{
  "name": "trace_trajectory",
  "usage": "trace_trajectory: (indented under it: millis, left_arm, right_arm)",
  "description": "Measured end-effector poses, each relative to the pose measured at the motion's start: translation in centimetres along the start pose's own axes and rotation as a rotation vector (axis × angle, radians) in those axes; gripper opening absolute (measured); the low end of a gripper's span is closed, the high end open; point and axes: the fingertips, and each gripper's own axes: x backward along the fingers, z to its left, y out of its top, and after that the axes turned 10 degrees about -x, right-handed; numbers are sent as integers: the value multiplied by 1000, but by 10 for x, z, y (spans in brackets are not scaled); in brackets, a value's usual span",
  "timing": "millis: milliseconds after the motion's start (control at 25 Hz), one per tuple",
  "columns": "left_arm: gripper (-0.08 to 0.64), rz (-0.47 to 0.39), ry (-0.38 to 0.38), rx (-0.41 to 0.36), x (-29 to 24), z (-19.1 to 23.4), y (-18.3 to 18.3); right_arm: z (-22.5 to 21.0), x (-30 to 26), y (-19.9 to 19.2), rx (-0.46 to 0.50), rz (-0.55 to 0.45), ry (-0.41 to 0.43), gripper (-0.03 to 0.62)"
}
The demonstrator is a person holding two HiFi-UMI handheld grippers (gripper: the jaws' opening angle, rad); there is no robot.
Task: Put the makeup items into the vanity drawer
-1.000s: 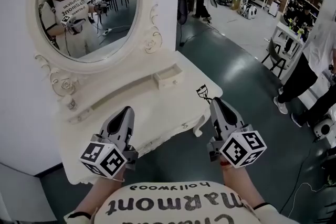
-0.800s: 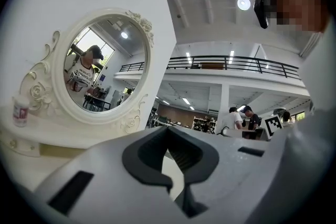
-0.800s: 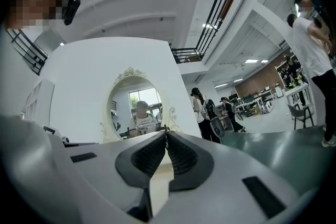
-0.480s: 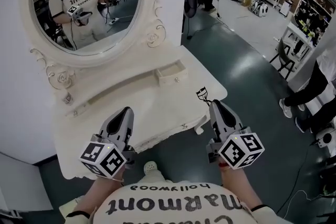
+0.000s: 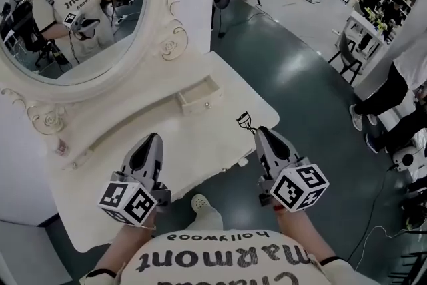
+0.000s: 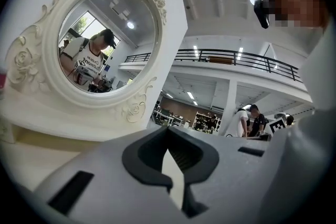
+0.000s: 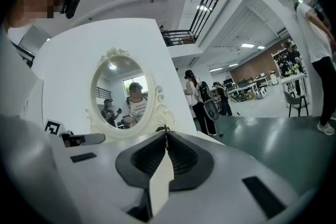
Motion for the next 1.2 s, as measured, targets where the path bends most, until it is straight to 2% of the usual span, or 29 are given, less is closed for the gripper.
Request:
trace_trajectory:
  millis: [240, 560, 800, 1000, 1200]
  left_arm:
    - [8, 21, 30, -1, -48, 34, -9]
    - [8, 80, 88, 32, -78, 83, -35]
    - [8, 91, 140, 83, -66, 115, -27]
    - [8, 91, 202, 103, -47, 138, -21]
    - [8, 95, 216, 93, -44, 155, -22]
  right_arm:
    - [-23, -58, 8, -20, 48, 6, 35]
    - [-57, -132, -9, -18, 146, -10, 37]
    - [-59, -163, -23, -2, 257, 0, 37]
    - [-52, -186, -32, 76, 358, 26, 37]
    - [-46, -209, -51, 135, 460, 48, 37]
